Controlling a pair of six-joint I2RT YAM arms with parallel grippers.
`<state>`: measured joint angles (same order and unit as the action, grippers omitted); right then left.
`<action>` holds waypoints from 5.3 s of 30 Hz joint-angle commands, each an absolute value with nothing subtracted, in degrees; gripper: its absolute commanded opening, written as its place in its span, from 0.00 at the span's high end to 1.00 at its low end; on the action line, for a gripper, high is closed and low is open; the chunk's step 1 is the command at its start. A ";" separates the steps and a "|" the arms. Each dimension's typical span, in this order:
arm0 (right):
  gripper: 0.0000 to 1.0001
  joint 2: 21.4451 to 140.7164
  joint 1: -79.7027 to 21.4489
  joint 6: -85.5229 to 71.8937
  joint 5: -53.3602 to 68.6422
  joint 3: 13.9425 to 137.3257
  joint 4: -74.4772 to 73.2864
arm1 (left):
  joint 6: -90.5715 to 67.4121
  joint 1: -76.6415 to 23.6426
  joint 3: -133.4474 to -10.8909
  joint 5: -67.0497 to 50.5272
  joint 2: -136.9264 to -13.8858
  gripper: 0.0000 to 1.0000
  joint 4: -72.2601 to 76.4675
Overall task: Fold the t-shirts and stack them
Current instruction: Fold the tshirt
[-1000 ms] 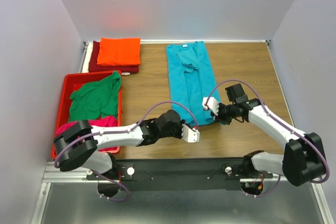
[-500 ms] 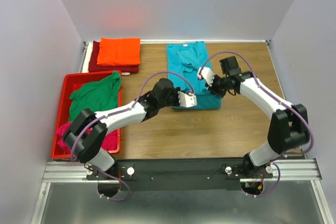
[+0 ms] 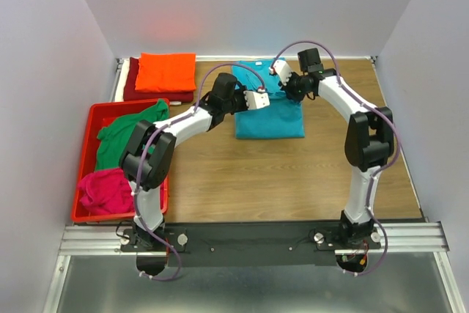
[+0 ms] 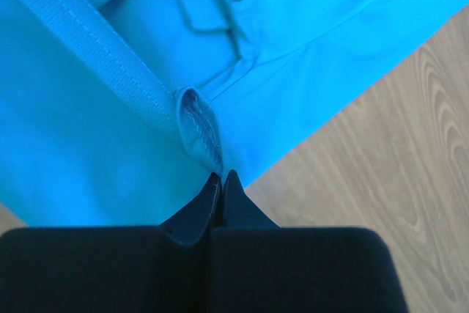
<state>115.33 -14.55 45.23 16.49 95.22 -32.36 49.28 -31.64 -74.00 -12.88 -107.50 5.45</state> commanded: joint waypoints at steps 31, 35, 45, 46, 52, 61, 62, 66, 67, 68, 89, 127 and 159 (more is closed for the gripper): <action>0.00 121.31 -7.40 12.47 13.30 102.88 -16.51 | 32.30 -25.22 -78.99 4.08 -100.31 0.21 13.97; 0.00 112.78 -4.57 29.74 47.65 89.23 -24.32 | 47.60 -26.88 -61.56 -15.86 -86.96 0.22 16.69; 0.03 100.98 -8.00 79.45 35.70 67.14 -30.76 | 64.50 -35.94 -50.62 -19.87 -90.60 0.26 12.76; 0.04 101.42 -8.00 79.02 35.16 67.58 -29.89 | 65.03 -36.73 -51.50 -19.43 -91.75 0.26 11.79; 0.09 105.46 -9.31 77.61 30.42 69.08 -24.88 | 65.57 -37.62 -56.24 -15.91 -99.92 0.27 9.05; 0.14 111.26 -10.37 75.15 27.07 72.86 -22.15 | 65.57 -37.97 -62.84 -13.01 -107.49 0.29 3.08; 0.15 111.53 -10.55 74.89 26.81 73.12 -21.97 | 65.48 -37.97 -63.02 -13.01 -107.84 0.29 2.82; 0.18 113.02 -10.72 73.48 25.58 74.44 -21.36 | 64.95 -37.97 -63.11 -12.22 -109.77 0.29 1.58; 0.18 113.20 -10.81 73.39 25.23 74.62 -21.18 | 64.60 -37.97 -63.11 -11.96 -110.21 0.29 1.58; 0.19 113.55 -10.98 73.39 24.96 74.62 -21.09 | 64.43 -37.97 -63.19 -11.34 -111.00 0.30 1.50; 0.99 109.44 -11.87 69.97 24.87 70.49 -27.23 | 59.16 -38.14 -67.07 -11.94 -112.95 1.00 -2.55; 1.00 69.43 -13.27 55.46 21.71 65.29 -52.29 | 52.20 -50.89 -52.47 -15.03 -73.92 1.00 -8.79; 0.99 102.63 -9.58 46.94 12.22 88.32 -38.24 | 53.09 -30.94 -83.13 -24.96 -108.89 1.00 -3.07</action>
